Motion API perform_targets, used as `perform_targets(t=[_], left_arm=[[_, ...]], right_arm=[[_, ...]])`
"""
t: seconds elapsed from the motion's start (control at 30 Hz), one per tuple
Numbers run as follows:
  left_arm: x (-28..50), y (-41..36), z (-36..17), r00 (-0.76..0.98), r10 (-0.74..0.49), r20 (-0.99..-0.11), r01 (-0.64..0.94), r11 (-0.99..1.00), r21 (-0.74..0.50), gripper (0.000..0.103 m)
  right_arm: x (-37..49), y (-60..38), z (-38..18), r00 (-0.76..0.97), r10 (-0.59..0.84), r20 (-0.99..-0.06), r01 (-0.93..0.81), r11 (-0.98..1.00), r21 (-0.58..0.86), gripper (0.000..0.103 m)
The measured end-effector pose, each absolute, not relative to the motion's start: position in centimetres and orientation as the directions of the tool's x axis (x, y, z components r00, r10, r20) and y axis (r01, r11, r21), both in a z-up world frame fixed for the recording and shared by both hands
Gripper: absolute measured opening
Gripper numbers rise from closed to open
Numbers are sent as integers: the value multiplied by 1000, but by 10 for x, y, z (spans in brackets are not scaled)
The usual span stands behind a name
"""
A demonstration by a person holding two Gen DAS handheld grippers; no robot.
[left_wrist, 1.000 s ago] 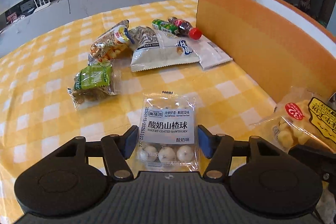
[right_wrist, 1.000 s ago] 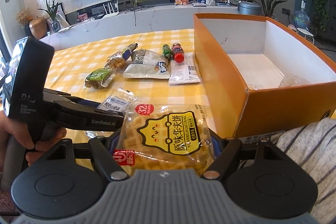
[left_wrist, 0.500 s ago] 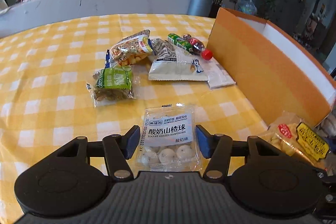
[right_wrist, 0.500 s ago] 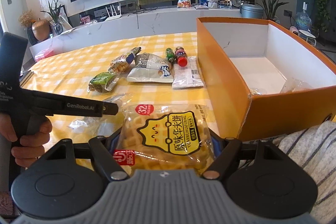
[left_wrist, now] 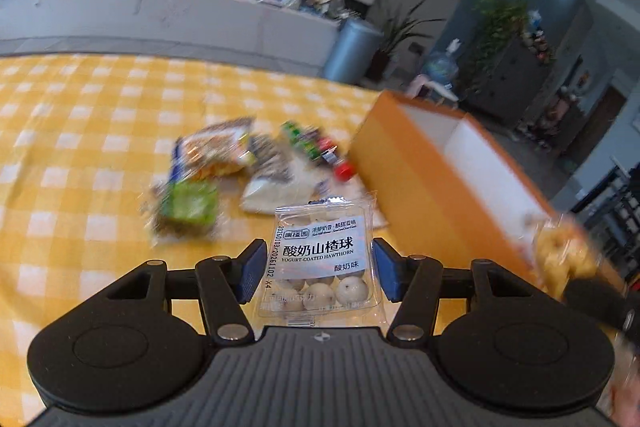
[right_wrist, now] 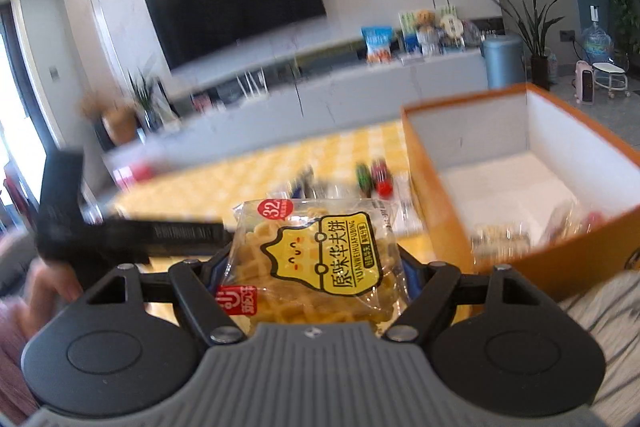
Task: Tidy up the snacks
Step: 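Lift the hawthorn pack with the left gripper while the right gripper carries the biscuit bag over the box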
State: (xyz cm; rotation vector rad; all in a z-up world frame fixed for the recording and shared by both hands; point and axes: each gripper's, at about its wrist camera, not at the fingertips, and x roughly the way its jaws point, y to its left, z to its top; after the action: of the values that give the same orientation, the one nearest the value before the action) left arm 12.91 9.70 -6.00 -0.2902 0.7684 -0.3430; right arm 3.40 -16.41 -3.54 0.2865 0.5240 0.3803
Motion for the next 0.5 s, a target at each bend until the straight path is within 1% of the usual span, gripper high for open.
perform_targets(t=[0.07, 0.13, 0.33, 0.4, 0.5], left_arm=[[135, 86, -51, 664, -432, -610, 226, 894, -387, 65], [141, 73, -42, 666, -456, -590, 258, 883, -392, 65], [160, 39, -24, 645, -542, -539, 338, 834, -436, 65], [167, 28, -21, 640, -556, -530, 356, 826, -437, 65], [176, 12, -19, 632, -570, -524, 376, 818, -436, 65]], right_arm=[[38, -180, -23, 831, 394, -392, -259, 899, 354, 75], [45, -200, -16, 858, 338, -386, -209, 918, 338, 75], [84, -251, -18, 871, 161, -463, -28, 959, 281, 75], [99, -261, -21, 874, 129, -468, -1, 964, 264, 75], [123, -271, -28, 862, 117, -493, 5, 971, 239, 75]])
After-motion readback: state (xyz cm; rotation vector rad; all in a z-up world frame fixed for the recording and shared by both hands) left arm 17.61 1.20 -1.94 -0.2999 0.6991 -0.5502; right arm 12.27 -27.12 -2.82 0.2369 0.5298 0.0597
